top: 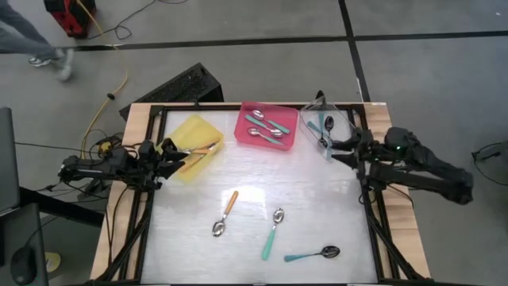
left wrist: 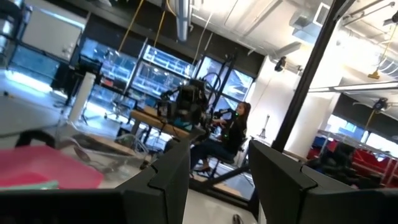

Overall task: Sort silverware by color (type)
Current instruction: Put the blue spoon into the transparent bin

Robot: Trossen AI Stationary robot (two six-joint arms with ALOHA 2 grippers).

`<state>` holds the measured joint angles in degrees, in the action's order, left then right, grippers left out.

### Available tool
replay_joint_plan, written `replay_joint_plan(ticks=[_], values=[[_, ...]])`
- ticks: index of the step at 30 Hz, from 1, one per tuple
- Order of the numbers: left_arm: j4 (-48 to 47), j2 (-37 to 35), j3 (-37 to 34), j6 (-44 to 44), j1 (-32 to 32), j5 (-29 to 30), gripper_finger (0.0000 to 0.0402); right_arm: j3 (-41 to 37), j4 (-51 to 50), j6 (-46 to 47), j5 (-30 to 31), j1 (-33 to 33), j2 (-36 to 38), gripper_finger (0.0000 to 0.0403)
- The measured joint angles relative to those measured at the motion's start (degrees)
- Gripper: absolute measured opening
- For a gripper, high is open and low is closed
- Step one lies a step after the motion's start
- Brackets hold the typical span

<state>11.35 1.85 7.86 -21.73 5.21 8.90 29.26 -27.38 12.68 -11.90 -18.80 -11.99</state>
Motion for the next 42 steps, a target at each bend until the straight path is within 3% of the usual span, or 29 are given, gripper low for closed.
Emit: replay_joint_plan(ticks=[10,19,25,32,42], values=[[0.1,0.0,0.0,4.8,0.0,2.6,0.0148,-9.2,14.7,-3.5,0.0,5.3,-0.1,0.0205],[-3.7,0.0,0.0,6.2,0.0,2.9,0.0148,-19.2,32.9,6.9,0.3,10.2,-0.1,0.0205],[-4.2,0.0,0.0,10.6,0.0,2.5,0.0148,-21.1,33.7,11.3,8.7,14.2,-0.3,0.0205],[-5.6,0.0,0.0,10.5,0.0,2.4,0.0148,-21.2,35.5,14.2,15.9,20.4,-6.1,0.0205],[-5.9,0.0,0.0,8.5,0.0,2.3,0.0148,-21.2,51.9,16.0,21.4,28.8,-17.4,0.0205]])
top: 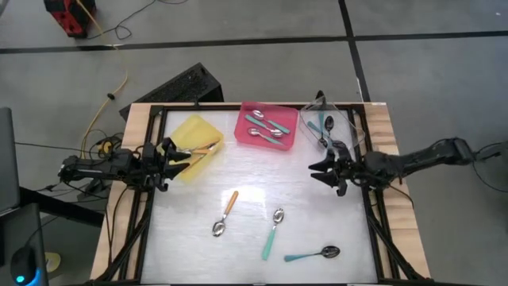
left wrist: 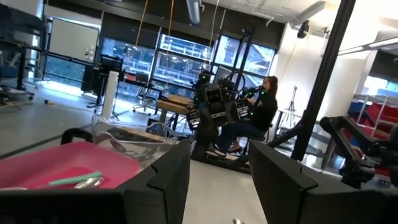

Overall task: Sort silverware by color (type)
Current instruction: Put the blue spoon into the transparent bin

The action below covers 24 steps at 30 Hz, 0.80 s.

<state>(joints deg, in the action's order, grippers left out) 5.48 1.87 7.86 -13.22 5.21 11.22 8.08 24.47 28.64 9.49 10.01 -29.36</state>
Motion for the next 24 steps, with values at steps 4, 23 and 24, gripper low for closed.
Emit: replay_joint_plan(ticks=[4,23,24], values=[[0.0,0.0,0.0,-2.4,0.0,-1.2,0.0148,0.0,5.8,0.0,3.3,3.3,-5.2,0.0205],[0.0,0.0,0.0,-2.1,0.0,-6.4,0.0148,13.6,5.4,6.6,10.2,11.4,-32.9,0.0205],[0.0,0.0,0.0,-2.3,0.0,-6.5,0.0148,14.6,3.6,7.7,10.2,11.5,-34.1,0.0205]])
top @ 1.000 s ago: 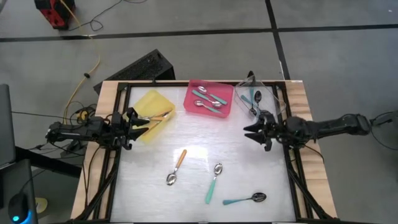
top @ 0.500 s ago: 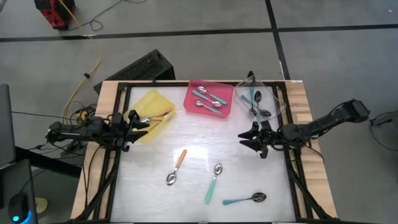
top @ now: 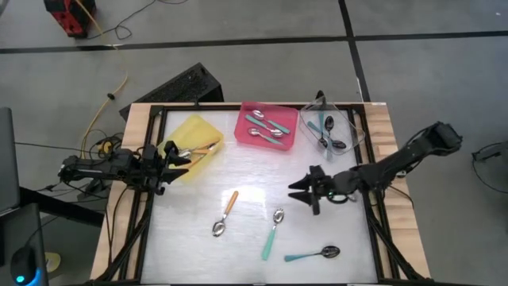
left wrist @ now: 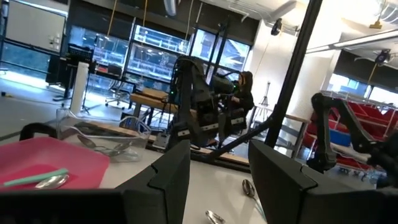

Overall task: Sort silverware by color (type)
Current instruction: Put the blue spoon into the transparent bin

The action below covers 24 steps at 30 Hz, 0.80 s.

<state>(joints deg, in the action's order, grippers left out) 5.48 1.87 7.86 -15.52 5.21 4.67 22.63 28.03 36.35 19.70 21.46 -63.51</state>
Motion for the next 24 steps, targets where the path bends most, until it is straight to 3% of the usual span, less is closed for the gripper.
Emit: replay_joint_plan(ticks=[4,9,14,18,24], values=[[0.0,0.0,0.0,-0.6,0.0,-3.0,0.0148,3.9,-4.4,1.5,0.0,0.9,-5.3,0.0205],[-0.7,0.0,0.0,-1.7,0.0,-2.2,0.0148,8.9,-7.7,0.7,-0.4,1.5,-9.2,0.0205],[-0.8,0.0,0.0,-1.7,0.0,-1.4,0.0148,14.0,-11.5,-1.0,-8.4,2.1,-11.3,0.0205],[-1.4,0.0,0.0,-1.8,0.0,-1.6,0.0148,18.0,-14.5,-3.6,-9.1,3.6,-14.0,0.0205],[-2.2,0.0,0.0,-2.8,0.0,-2.5,0.0148,25.0,-27.1,-0.6,-9.4,7.6,-18.2,0.0208]])
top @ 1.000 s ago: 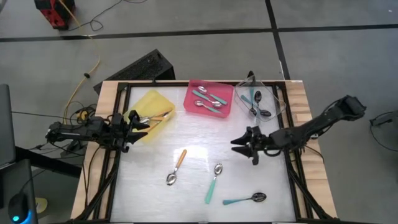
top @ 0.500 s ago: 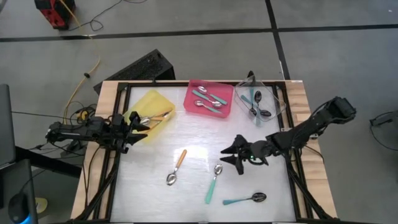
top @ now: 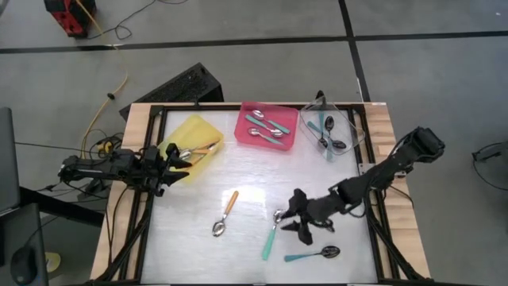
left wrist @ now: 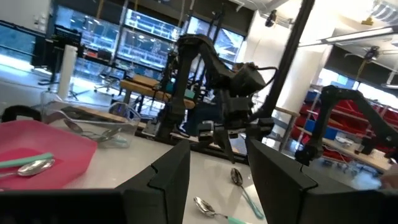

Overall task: Sort silverware by color (type)
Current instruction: Put the blue spoon into the transparent bin

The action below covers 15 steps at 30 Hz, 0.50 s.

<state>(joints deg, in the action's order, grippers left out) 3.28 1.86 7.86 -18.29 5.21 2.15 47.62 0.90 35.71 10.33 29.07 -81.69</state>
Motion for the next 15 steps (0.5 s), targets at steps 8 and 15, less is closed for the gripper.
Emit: replay_joint_plan(ticks=[8,15], values=[[0.0,0.0,0.0,0.0,0.0,-1.1,0.0148,7.5,-16.4,6.9,0.2,4.9,-2.3,0.0243],[-0.7,0.0,0.0,0.0,0.0,-1.0,0.0148,7.5,-17.7,13.9,0.9,8.0,-2.5,0.025]])
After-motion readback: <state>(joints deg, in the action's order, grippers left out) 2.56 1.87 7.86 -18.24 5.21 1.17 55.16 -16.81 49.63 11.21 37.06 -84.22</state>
